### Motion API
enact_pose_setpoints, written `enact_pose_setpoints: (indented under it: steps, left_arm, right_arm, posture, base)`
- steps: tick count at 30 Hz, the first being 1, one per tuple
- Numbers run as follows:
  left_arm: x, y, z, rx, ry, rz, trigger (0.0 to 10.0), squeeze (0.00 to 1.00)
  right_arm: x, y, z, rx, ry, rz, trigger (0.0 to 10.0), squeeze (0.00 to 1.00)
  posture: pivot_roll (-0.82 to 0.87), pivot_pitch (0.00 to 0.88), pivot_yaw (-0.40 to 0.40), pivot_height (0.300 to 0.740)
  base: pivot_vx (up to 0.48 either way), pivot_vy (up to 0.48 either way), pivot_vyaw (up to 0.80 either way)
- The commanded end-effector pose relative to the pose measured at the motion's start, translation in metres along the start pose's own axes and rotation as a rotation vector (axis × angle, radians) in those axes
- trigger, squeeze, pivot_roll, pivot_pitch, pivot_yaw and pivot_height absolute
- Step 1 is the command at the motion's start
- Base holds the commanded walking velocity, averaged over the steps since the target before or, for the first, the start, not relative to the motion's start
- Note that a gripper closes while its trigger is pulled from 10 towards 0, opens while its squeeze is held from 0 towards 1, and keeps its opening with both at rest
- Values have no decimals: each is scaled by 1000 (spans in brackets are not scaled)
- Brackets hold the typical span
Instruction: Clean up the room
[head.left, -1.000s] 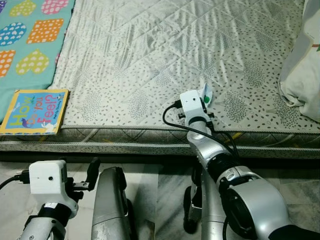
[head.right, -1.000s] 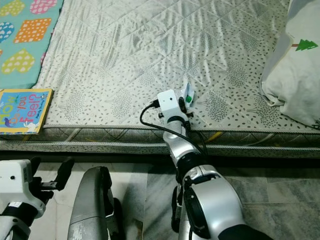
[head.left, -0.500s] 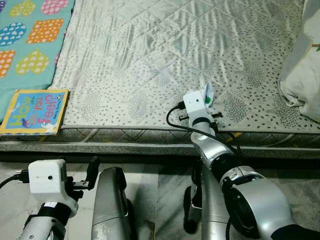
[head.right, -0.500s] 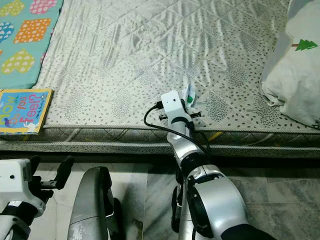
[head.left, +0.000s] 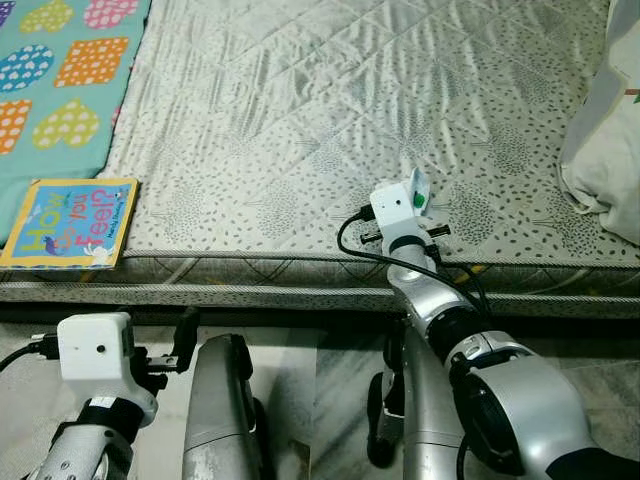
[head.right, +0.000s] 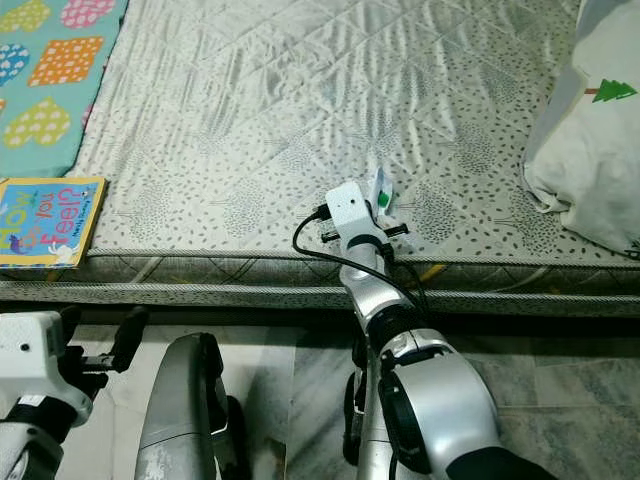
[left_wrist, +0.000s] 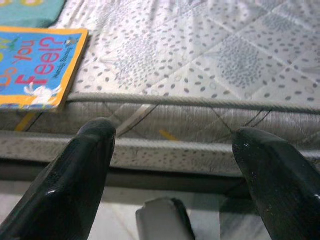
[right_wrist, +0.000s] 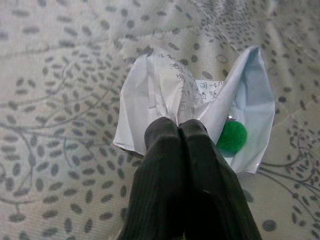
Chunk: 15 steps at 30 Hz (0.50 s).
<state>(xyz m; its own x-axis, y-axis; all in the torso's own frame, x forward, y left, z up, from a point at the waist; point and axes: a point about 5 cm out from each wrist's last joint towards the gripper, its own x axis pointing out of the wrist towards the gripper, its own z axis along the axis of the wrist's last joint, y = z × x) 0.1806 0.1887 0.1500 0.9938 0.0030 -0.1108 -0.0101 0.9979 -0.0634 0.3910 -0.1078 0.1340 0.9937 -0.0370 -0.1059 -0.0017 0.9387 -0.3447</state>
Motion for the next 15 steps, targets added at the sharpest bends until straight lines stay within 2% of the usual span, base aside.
enact_pose_setpoints:
  steps: [1, 4, 5, 8, 12, 13, 15]
  left_arm:
    - [4, 6, -5, 0, 11, 31, 10000, 0]
    - [15, 4, -2, -7, -16, 18, 10000, 0]
    - [22, 2, -2, -11, -31, 12, 10000, 0]
    - [34, 0, -2, -20, -52, -2, 10000, 0]
    - [42, -3, -3, -23, -67, -10, 10000, 0]
    - [47, -4, -5, -26, -72, -14, 10000, 0]
    - [49, -4, -6, -27, -73, -15, 10000, 0]
  right_arm:
    - [-2, 3, -5, 82, -1, 43, 0, 0]
    - [-3, -2, -1, 136, -60, 78, 0, 0]
    - [-5, -7, -2, 176, -91, 95, 0, 0]
    - [-12, -15, -7, 220, -147, 122, 0, 0]
    - [-23, -19, -12, 278, -187, 131, 0, 0]
    - [-33, -19, -15, 311, -212, 146, 2314, 0]
    - [-36, -19, -16, 319, -221, 153, 2314, 0]
  posture:
    - [111, 271, 51, 544]
    - [91, 245, 53, 544]
    - [71, 223, 57, 544]
    - [32, 182, 67, 544]
    - [1, 149, 76, 544]
    - [-21, 123, 81, 544]
    - [-21, 123, 81, 544]
  base:
    - [0, 0, 0]
    - [0, 0, 0]
    - [0, 0, 0]
    - [0, 0, 0]
    - [0, 0, 0]
    - [0, 0, 0]
    - [0, 0, 0]
